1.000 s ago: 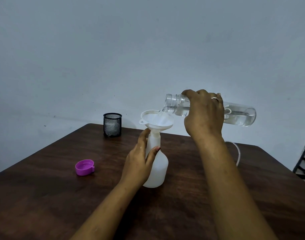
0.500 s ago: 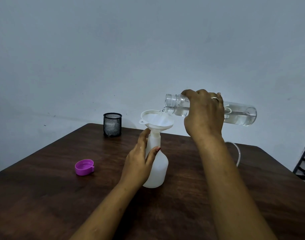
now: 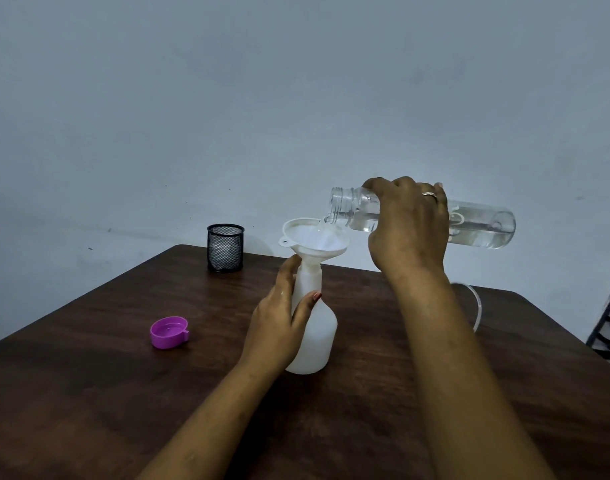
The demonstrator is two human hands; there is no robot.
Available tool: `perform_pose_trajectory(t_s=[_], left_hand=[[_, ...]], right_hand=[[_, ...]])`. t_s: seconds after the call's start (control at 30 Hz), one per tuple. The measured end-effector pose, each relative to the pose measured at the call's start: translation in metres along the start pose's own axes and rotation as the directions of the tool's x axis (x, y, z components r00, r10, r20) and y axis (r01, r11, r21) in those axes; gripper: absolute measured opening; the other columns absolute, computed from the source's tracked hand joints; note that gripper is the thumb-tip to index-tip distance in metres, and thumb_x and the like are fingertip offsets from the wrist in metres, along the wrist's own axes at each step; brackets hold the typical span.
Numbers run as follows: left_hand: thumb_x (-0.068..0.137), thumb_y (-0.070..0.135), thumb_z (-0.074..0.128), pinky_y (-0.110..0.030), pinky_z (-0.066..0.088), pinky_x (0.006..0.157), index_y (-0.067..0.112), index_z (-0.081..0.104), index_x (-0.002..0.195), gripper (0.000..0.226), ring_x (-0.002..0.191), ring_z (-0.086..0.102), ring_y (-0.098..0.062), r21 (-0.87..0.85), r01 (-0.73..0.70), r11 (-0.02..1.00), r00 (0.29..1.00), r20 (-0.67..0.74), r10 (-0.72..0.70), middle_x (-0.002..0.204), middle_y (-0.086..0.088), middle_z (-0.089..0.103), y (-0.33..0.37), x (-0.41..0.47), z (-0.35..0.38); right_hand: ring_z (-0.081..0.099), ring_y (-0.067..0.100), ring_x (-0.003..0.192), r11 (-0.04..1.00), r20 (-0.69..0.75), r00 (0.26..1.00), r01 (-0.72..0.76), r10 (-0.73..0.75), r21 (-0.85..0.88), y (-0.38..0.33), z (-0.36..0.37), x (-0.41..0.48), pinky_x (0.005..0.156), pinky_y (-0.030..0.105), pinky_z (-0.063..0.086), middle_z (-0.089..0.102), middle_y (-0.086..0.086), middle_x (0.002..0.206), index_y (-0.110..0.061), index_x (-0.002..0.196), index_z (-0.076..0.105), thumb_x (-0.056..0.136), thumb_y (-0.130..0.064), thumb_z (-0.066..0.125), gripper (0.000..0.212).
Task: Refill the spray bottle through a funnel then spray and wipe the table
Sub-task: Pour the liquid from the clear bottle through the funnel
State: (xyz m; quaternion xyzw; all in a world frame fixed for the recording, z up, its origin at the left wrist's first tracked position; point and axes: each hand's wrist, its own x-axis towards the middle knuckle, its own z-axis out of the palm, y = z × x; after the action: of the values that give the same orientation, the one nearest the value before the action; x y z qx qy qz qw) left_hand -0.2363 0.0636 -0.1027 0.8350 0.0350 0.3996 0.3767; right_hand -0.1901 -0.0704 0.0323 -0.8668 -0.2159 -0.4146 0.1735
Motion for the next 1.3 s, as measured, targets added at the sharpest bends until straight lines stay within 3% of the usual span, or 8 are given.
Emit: perform_pose_trajectory(t_s=[0.17,1.3], left_hand=[[0.092,0.042,0.047,-0.020,0.035,0.091,0.031,0.025,0.142,0.056,0.126,0.048,-0.013,-0.005,0.004,1.000,1.000,-0.002,-0.004,0.138,0.004,0.050,0.0005,-0.0008,-0.0005],[0.092,0.043,0.046,-0.024,0.038,0.093,0.031,0.024,0.143,0.057,0.126,0.048,-0.016,0.006,0.005,1.000,1.000,0.001,-0.005,0.139,0.003,0.049,0.0000,-0.0006,-0.0002]], right_hand=[[0.046,0.031,0.122,1.000,-0.009,1.000,0.008,-0.008,-0.008,-0.0001,0.0008,-0.0003,0.119,0.037,0.007,0.058,0.007,0.121,-0.026,0.130,0.053,0.080,0.007,0.051,0.060],[0.047,0.032,0.121,0.999,-0.009,1.000,0.025,-0.025,-0.023,-0.0041,0.0022,-0.0007,0.119,0.037,0.008,0.058,0.008,0.120,-0.025,0.129,0.055,0.081,0.007,0.050,0.058]])
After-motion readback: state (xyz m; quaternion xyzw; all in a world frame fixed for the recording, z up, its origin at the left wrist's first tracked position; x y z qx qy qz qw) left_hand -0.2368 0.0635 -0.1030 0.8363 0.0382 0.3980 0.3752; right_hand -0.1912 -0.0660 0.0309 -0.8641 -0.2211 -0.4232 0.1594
